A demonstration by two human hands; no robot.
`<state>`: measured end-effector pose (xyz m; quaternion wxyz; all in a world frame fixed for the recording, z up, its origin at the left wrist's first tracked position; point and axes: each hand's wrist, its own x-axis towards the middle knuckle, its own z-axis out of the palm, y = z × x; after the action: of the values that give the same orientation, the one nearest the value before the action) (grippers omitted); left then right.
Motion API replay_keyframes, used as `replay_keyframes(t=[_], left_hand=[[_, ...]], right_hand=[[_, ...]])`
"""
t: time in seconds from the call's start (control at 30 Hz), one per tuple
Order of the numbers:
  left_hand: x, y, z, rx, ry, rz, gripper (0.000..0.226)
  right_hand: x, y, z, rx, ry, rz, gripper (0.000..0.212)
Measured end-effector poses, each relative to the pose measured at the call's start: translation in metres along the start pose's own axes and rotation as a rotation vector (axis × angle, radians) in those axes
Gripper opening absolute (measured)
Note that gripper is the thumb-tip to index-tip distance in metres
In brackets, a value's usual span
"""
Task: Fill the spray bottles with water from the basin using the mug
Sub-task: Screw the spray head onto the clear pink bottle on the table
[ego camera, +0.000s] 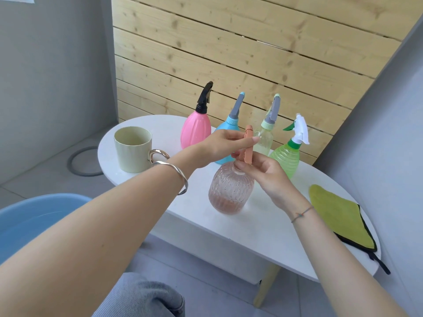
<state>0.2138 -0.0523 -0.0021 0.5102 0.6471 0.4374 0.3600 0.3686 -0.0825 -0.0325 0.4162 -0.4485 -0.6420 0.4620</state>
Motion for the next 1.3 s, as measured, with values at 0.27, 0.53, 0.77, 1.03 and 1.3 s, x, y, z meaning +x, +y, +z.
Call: replay_keyframes(t=[0.27, 0.53, 0.77, 1.03, 1.3], left_hand=[[0.0, -0.001, 0.001, 0.015, 0.006, -0.025, 0.025], [0.0, -0.001, 0.001, 0.057, -0.003, -0.022, 0.027], [0.0, 0.001, -0.001, 0.053, -0.002, -0.02, 0.033], [0.002, -0.001, -0.001, 0.066, 0.001, -0.007, 0.03], [0.002, -0.004, -0.001, 0.054, -0.011, -0.013, 0.026]], right_hand=[[0.008, 0.001, 0.017, -0.277, 0.302, -0.149, 0.024], [0.001, 0.002, 0.001, -0.111, 0.163, -0.091, 0.018], [0.002, 0.002, -0.009, -0.018, -0.016, 0.011, 0.031], [0.001, 0.012, 0.009, -0.096, 0.256, -0.11, 0.023], [0.001, 0.008, 0.009, -0.016, 0.221, -0.109, 0.021]])
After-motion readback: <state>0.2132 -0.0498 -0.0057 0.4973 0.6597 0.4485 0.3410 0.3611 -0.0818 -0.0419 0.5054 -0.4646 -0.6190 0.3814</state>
